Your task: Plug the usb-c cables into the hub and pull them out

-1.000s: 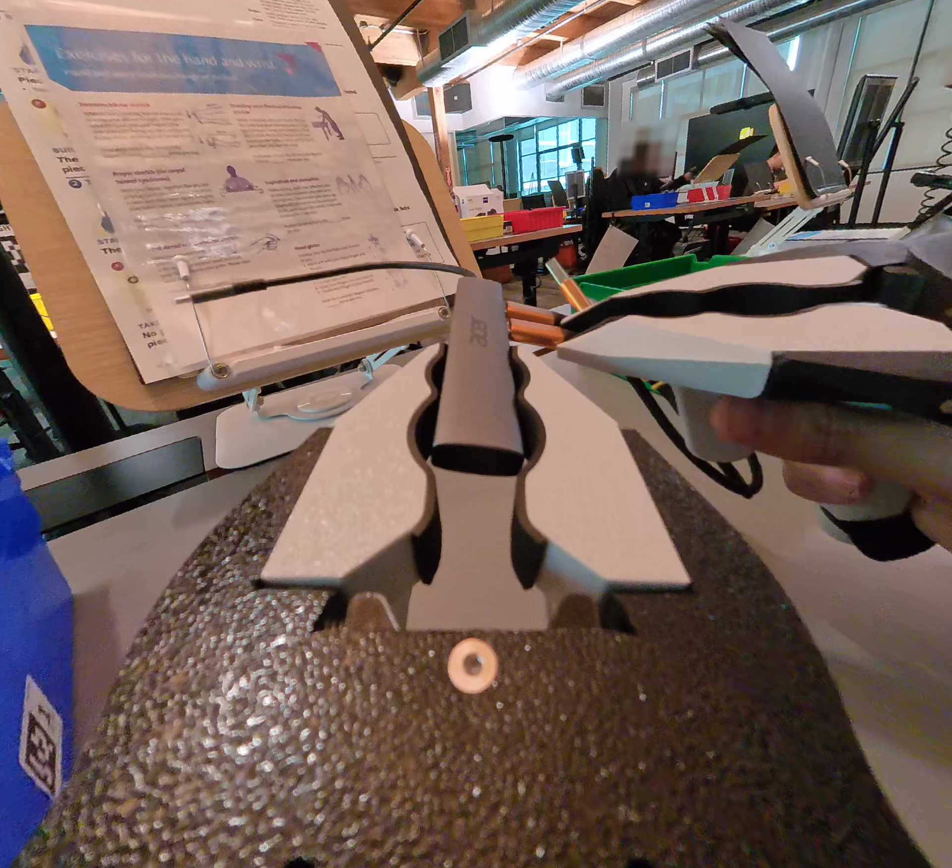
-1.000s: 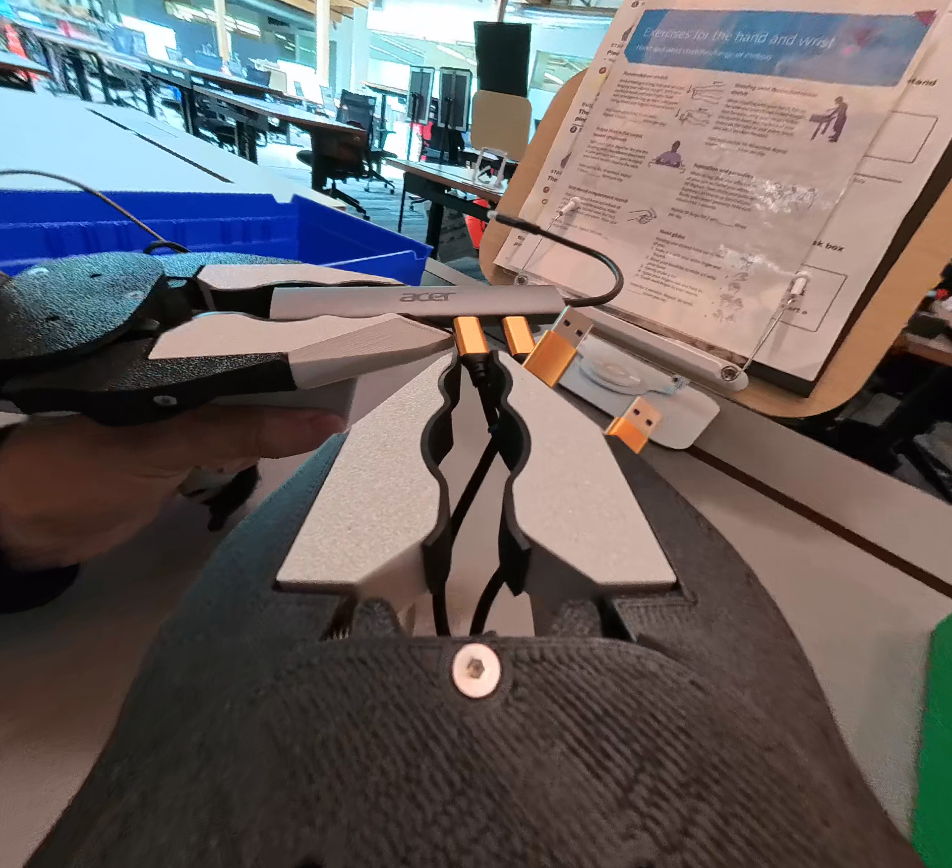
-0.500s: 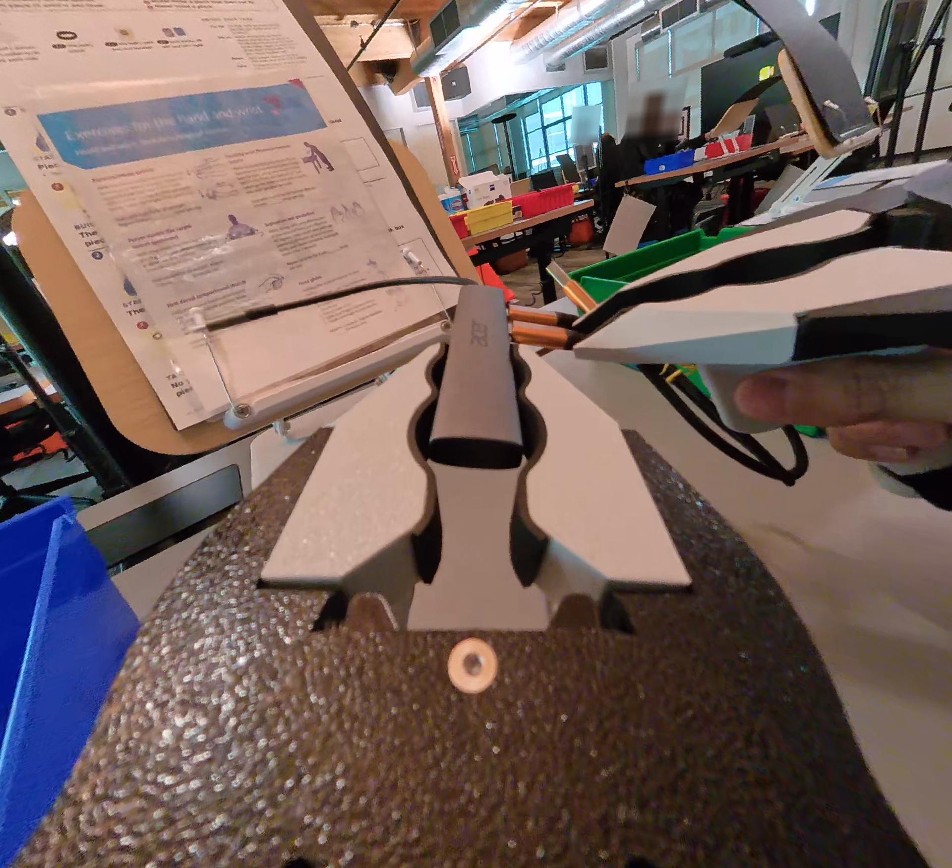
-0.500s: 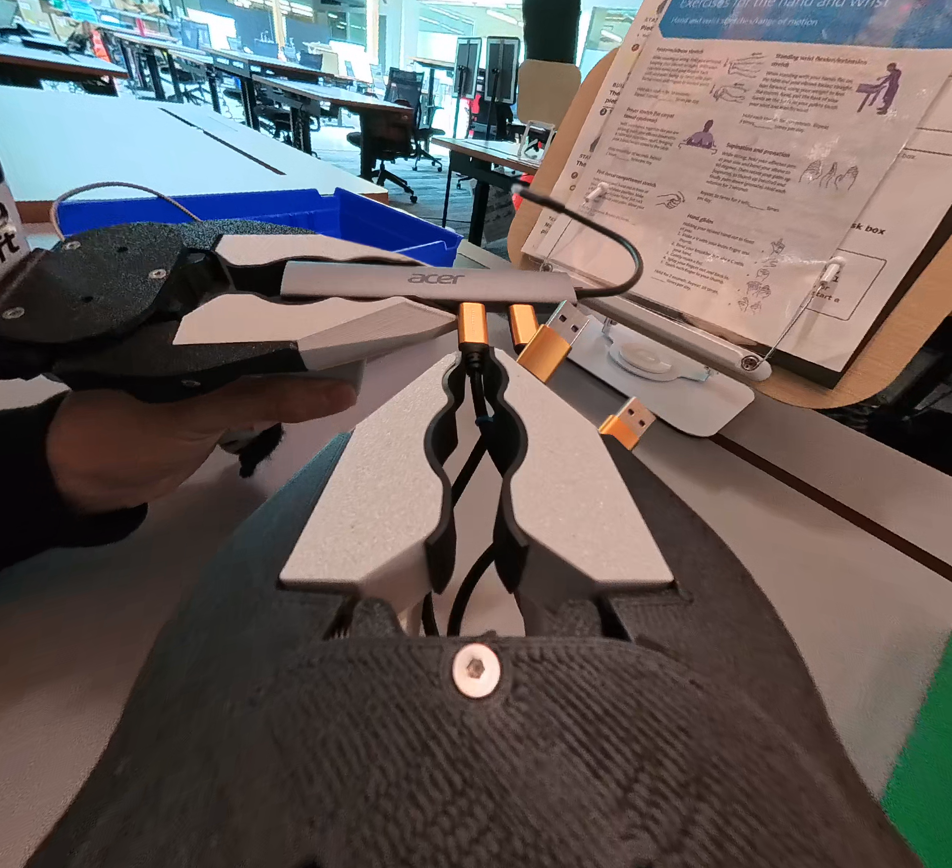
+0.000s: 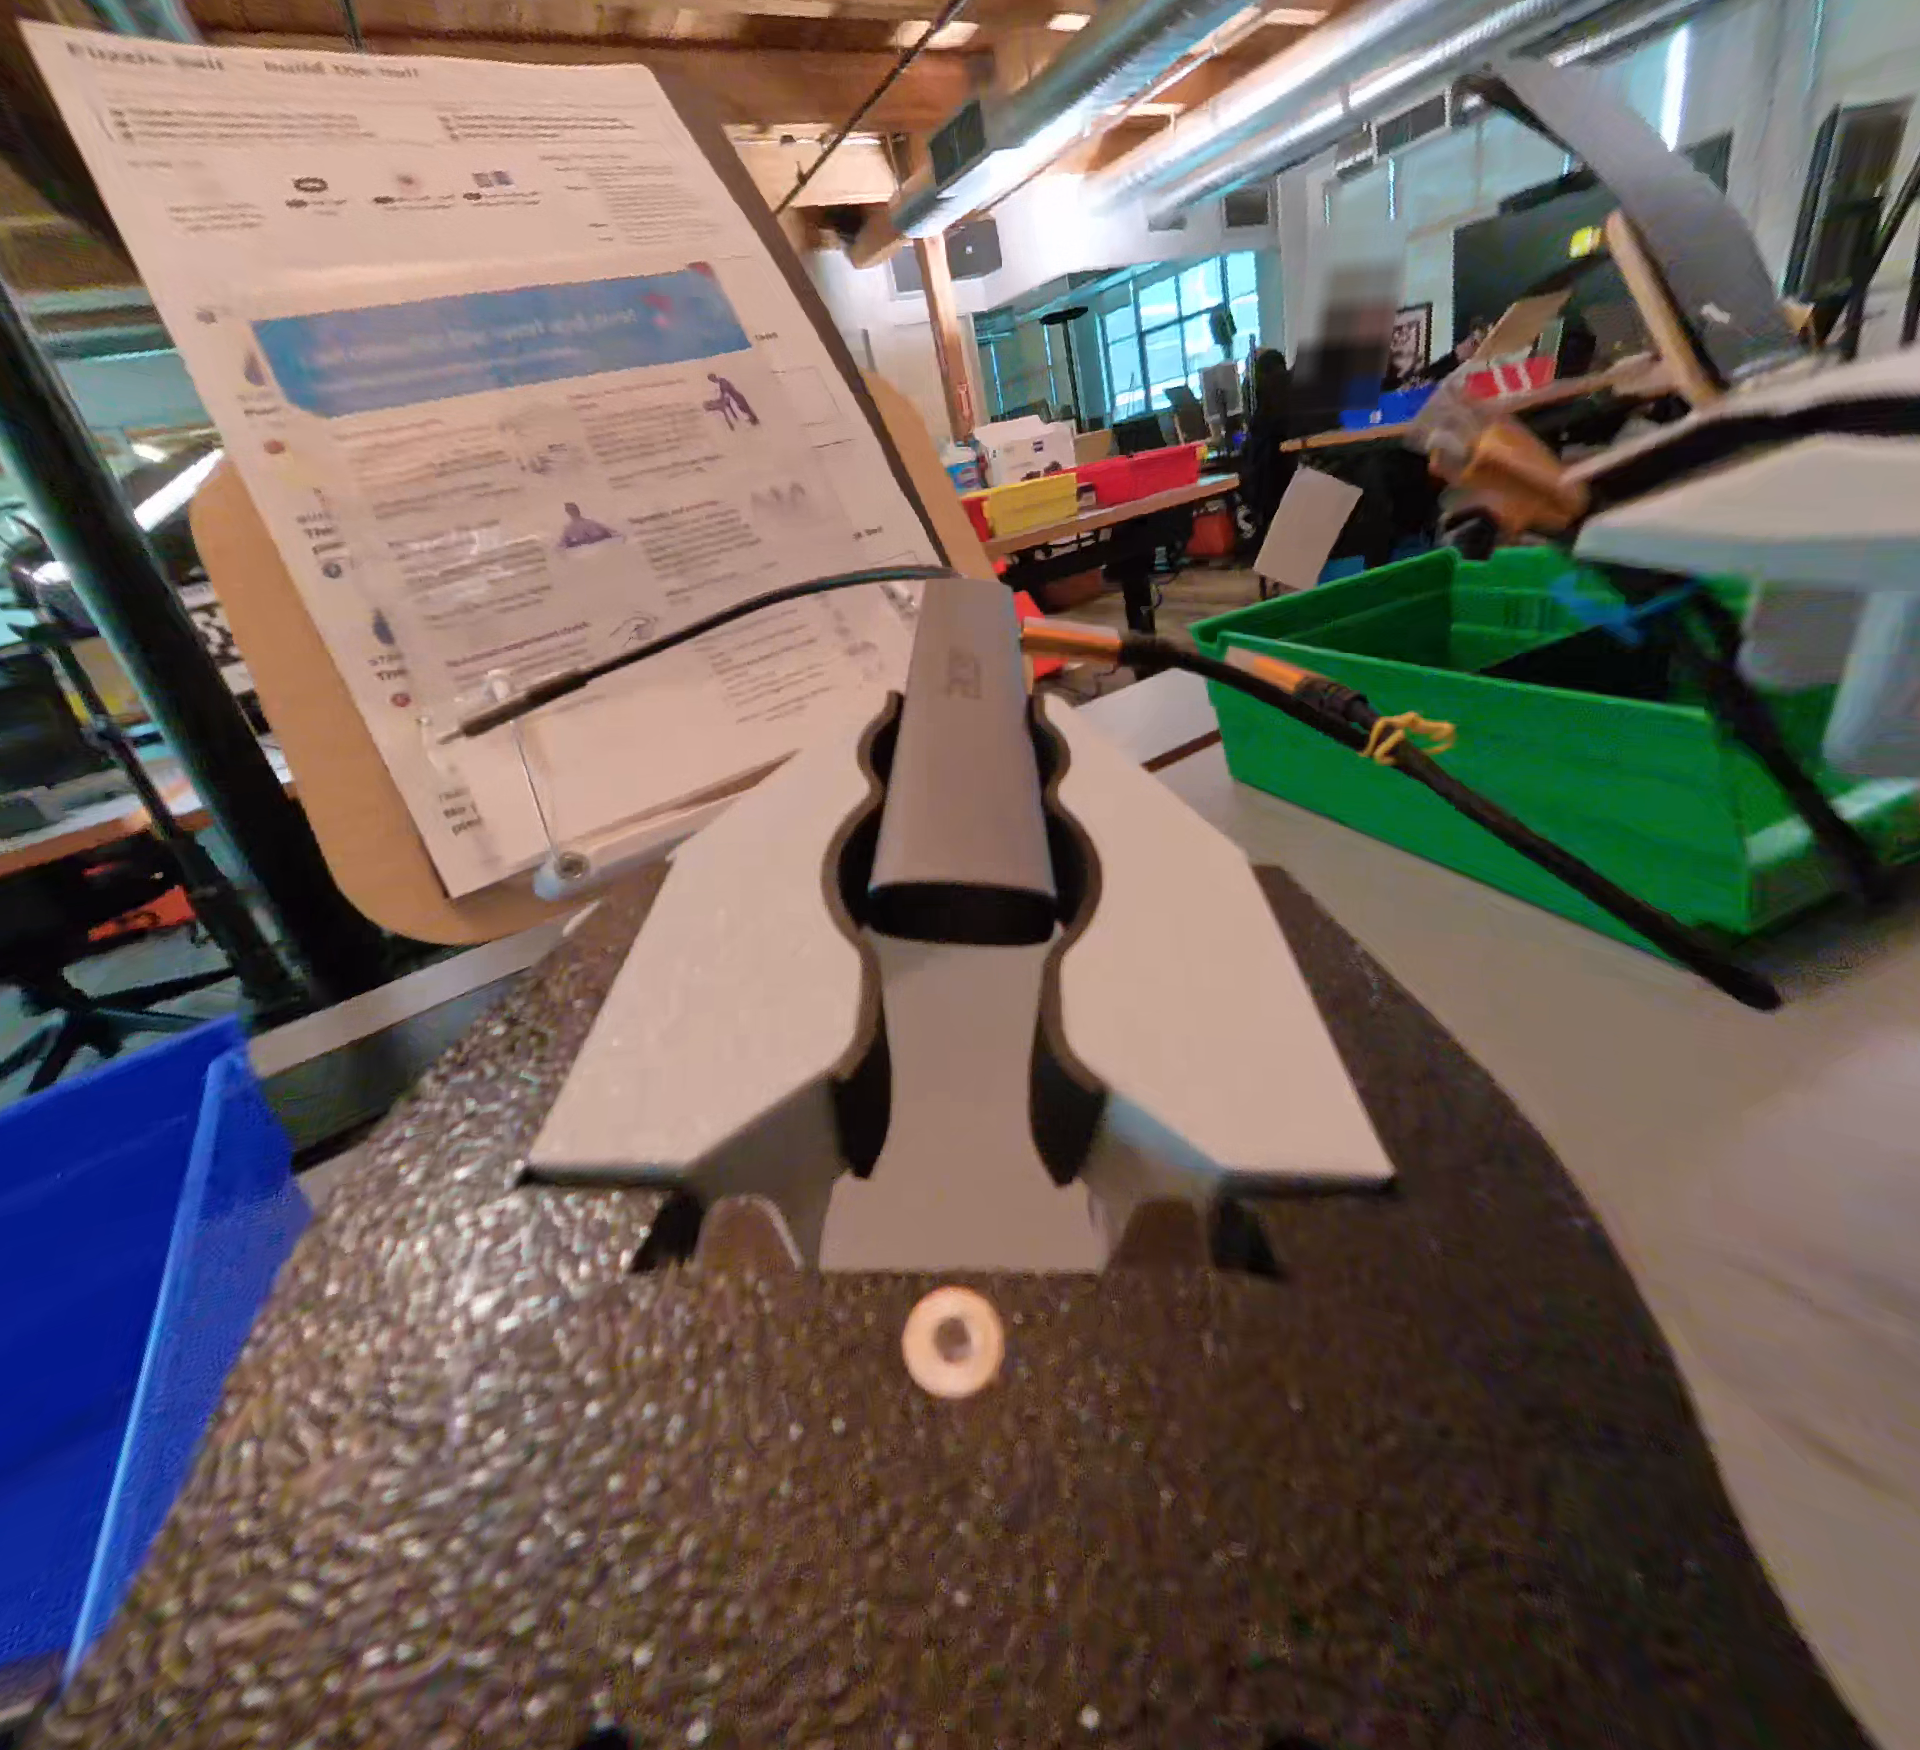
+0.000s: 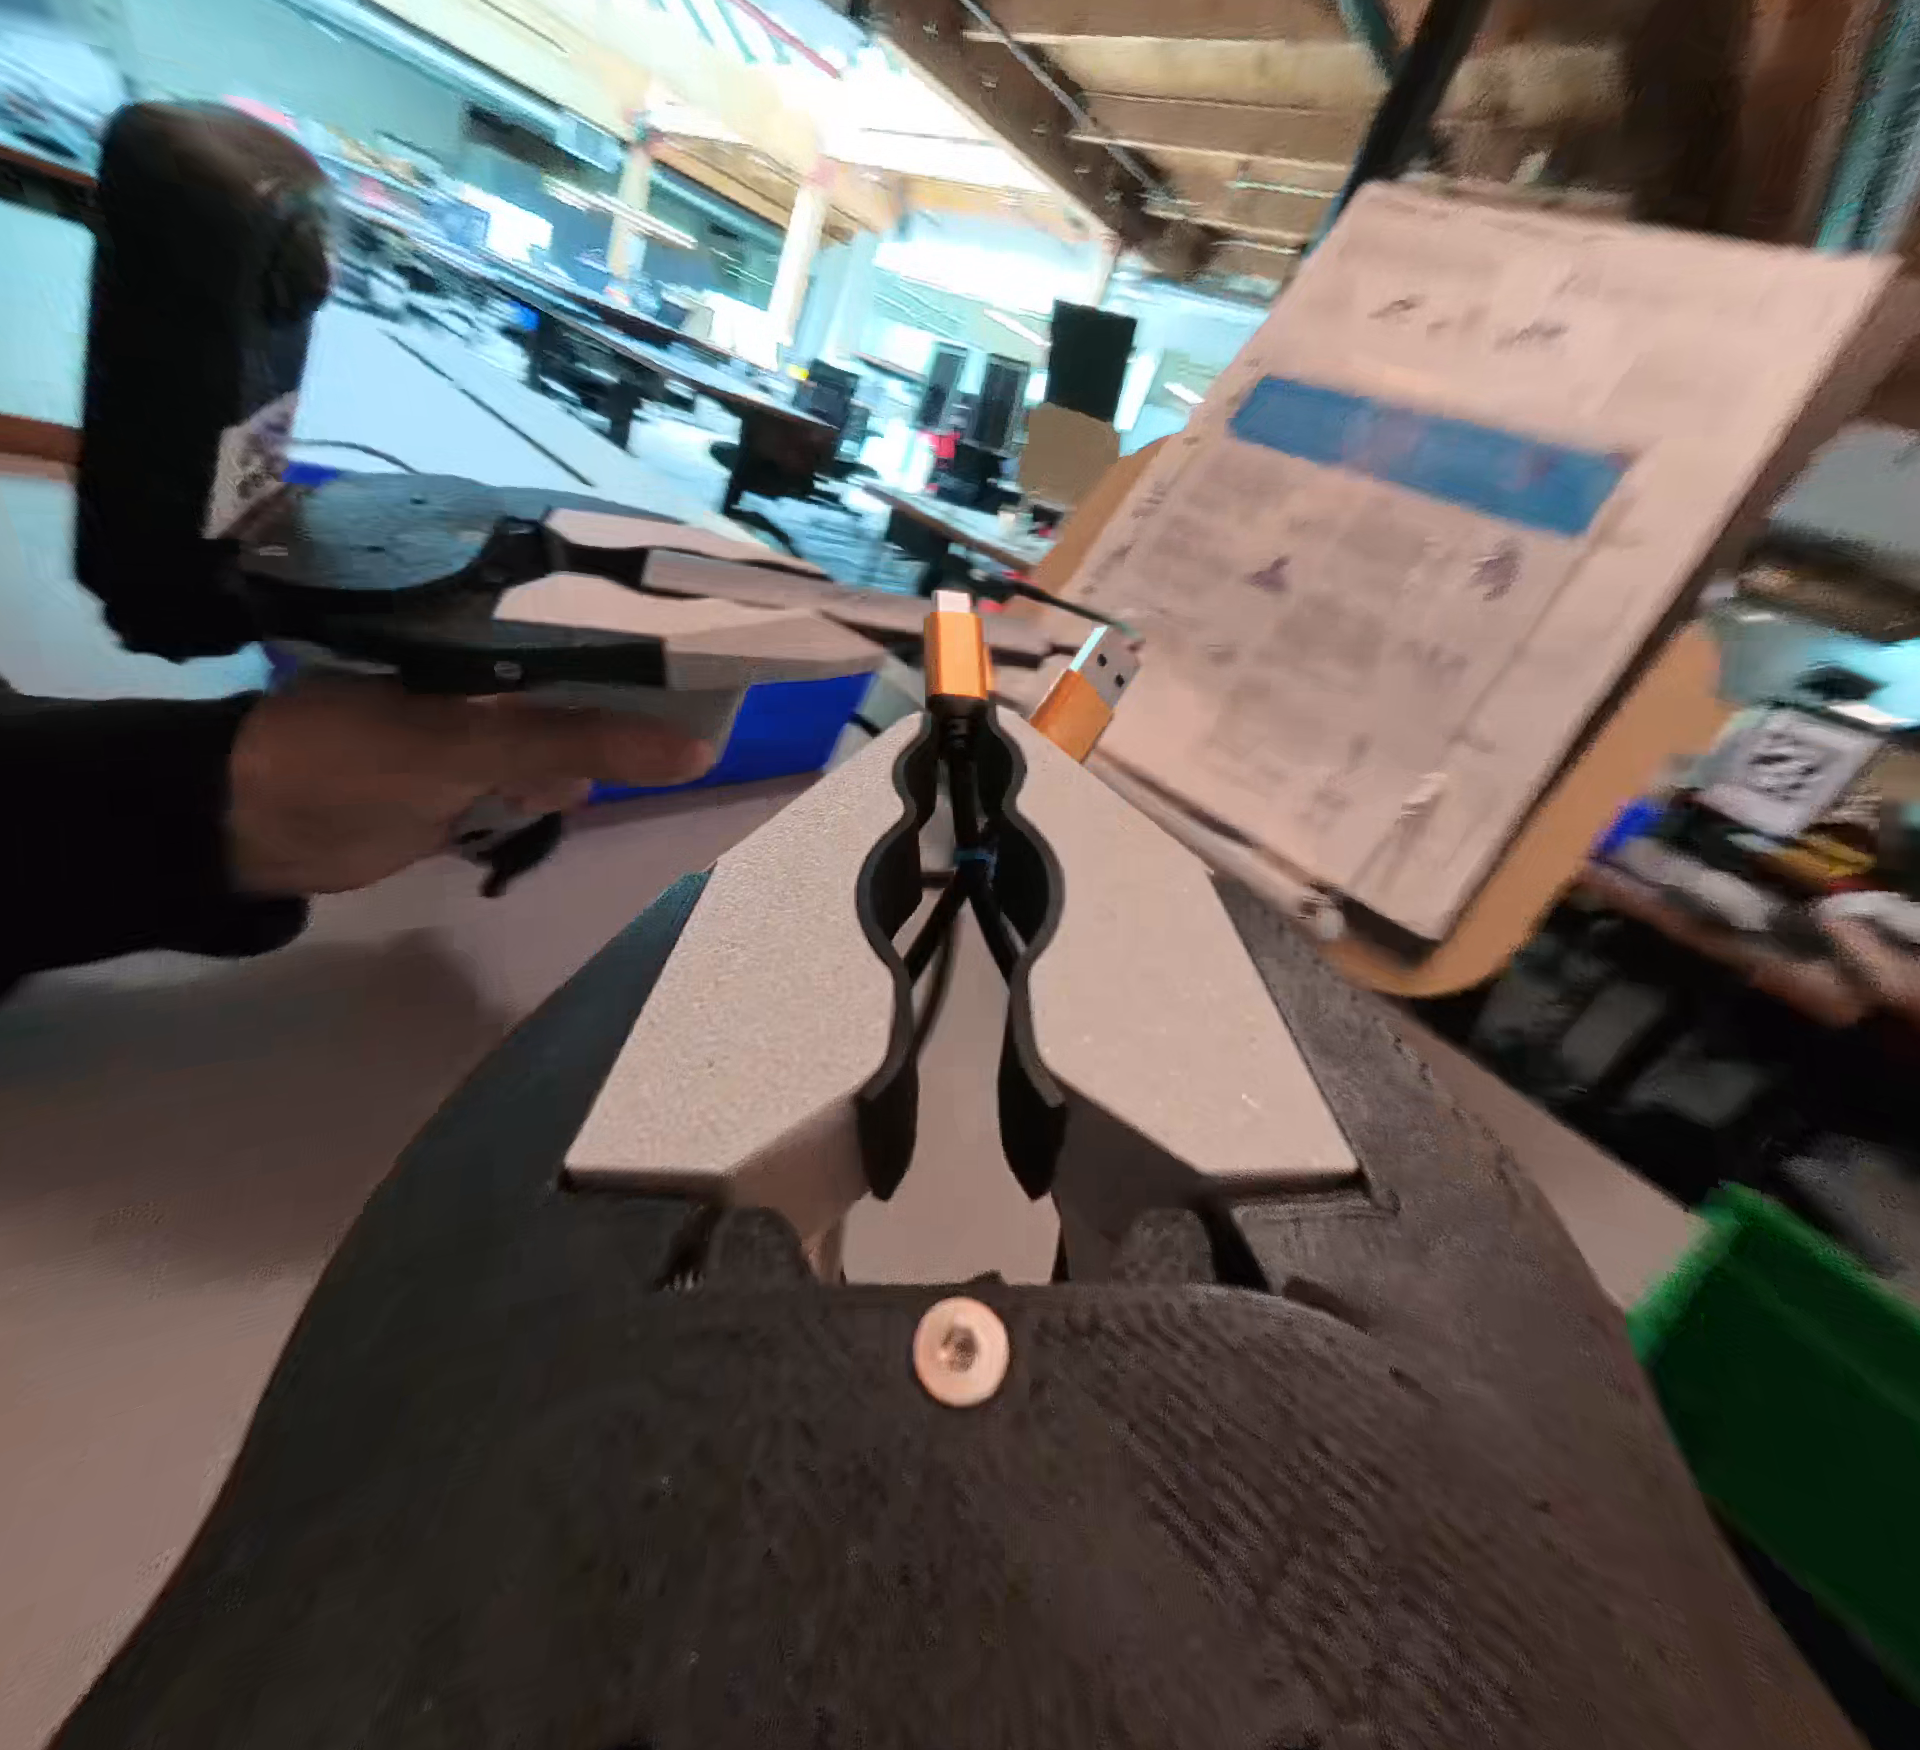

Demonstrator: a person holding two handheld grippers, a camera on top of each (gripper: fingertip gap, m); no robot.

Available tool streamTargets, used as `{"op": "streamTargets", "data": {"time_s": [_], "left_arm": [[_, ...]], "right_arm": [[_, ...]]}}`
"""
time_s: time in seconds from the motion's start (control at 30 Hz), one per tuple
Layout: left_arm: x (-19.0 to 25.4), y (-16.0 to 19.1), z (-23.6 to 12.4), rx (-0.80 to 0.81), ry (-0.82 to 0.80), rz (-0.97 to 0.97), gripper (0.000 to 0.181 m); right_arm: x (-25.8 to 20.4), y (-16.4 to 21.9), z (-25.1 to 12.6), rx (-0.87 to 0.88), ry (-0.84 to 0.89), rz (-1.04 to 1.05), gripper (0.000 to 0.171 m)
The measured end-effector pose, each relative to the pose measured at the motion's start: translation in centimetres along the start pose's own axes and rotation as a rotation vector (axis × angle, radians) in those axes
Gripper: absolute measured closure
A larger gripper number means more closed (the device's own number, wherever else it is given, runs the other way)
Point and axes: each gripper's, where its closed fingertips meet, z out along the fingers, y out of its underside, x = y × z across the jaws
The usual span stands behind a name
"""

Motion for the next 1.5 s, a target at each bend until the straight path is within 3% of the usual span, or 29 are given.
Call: {"op": "streamTargets", "data": {"time_s": [0.13,0.33,0.57,0.63,0.7,0.8,0.9,0.97,1.07,1.17,1.23,1.3,1.5], "left_arm": [[0.1,1.7,0.2,-0.054,-0.032,0.044,0.159],[-0.1,2.3,0.4,-0.066,-0.015,-0.015,0.16],[1.4,3.1,0.9,-0.095,0.057,-0.013,0.16],[1.6,3.3,0.9,-0.098,0.066,-0.008,0.16],[1.6,3.5,0.9,-0.105,0.068,-0.005,0.16],[1.5,3.6,0.9,-0.108,0.07,-0.023,0.16],[2.0,3.5,1.0,-0.1,0.099,-0.052,0.159],[2.9,3.2,1.1,-0.082,0.142,-0.053,0.16],[4.0,3.1,1.0,-0.059,0.19,-0.054,0.16],[4.1,3.0,0.8,-0.044,0.204,-0.061,0.159],[3.8,3.0,0.8,-0.039,0.199,-0.085,0.159],[3.4,3.1,0.9,-0.04,0.189,-0.103,0.159],[3.7,3.8,1.1,-0.056,0.198,-0.117,0.159]], "right_arm": [[3.8,0.3,-4.9,-0.122,0.185,-0.105,0.165],[13.2,6.2,-11.6,-0.523,0.414,-0.272,0.165],[15.5,15.9,-12.7,-0.95,0.247,-0.47,0.165],[16.7,16.1,-13.0,-0.997,0.304,-0.547,0.151],[17.5,14.3,-12.9,-0.916,0.391,-0.486,0.147],[16.7,10.8,-11.8,-0.672,0.445,-0.168,0.137],[11.3,5.0,-7.1,-0.27,0.27,0.16,0.124],[6.9,1.8,-3.7,-0.066,0.124,0.253,0.111],[3.4,3.0,0.8,-0.076,0.059,0.209,0.098],[1.6,5.1,3.7,-0.114,0.011,0.241,0.119],[1.5,5.6,4.4,-0.101,0.04,0.215,0.126],[1.6,6.3,4.6,-0.116,0.074,0.19,0.144],[1.1,7.0,4.4,-0.12,0.076,0.172,0.155]]}}
